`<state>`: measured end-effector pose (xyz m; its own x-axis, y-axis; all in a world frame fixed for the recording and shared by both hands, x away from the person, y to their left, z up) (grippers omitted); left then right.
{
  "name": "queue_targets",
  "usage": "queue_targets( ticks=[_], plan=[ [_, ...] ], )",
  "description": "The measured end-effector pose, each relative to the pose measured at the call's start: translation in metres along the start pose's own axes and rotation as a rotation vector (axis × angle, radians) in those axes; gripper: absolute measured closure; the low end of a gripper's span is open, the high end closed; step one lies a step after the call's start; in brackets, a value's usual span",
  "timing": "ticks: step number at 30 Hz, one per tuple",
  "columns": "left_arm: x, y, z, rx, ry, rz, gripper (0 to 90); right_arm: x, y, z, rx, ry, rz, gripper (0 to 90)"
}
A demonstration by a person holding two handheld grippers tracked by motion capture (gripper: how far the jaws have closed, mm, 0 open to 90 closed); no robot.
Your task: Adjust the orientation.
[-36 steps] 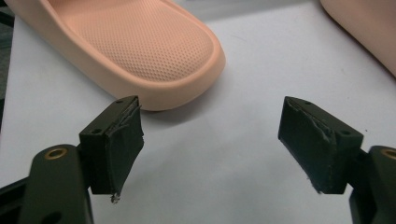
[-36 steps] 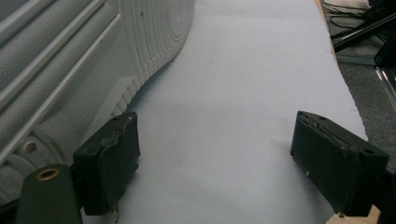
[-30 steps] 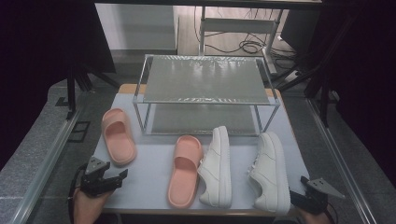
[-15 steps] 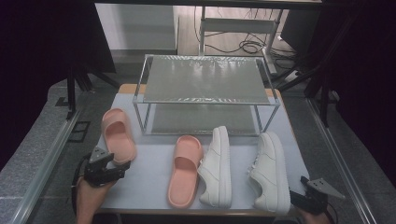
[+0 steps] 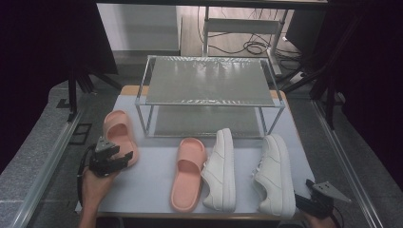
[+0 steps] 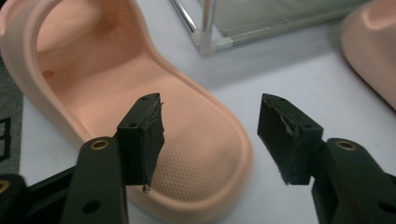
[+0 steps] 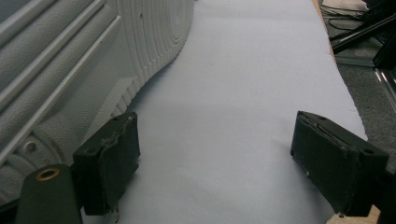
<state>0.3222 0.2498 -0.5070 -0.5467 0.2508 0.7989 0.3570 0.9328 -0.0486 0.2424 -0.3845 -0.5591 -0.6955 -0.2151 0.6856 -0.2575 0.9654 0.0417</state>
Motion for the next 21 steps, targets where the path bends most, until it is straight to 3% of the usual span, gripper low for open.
queue_targets(
  ticks=[21],
  plan=[
    [-0.029,0.023,-0.041,0.054,0.009,-0.059,60.0,0.0,0.0,0.0,0.002,-0.003,0.001,15.6]
  ],
)
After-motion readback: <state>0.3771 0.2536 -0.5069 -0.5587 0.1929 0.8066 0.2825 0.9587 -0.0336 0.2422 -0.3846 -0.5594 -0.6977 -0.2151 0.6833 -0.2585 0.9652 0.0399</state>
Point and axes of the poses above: each handheld gripper's, and its own axes: x roughly backward along the jaws, z roughly out of its underside, y roughly to its left, the point moved 4 cm from there along -x, roughly forward along the jaws, and after that the axes turned 12 degrees about y, right-handed, at the moved point
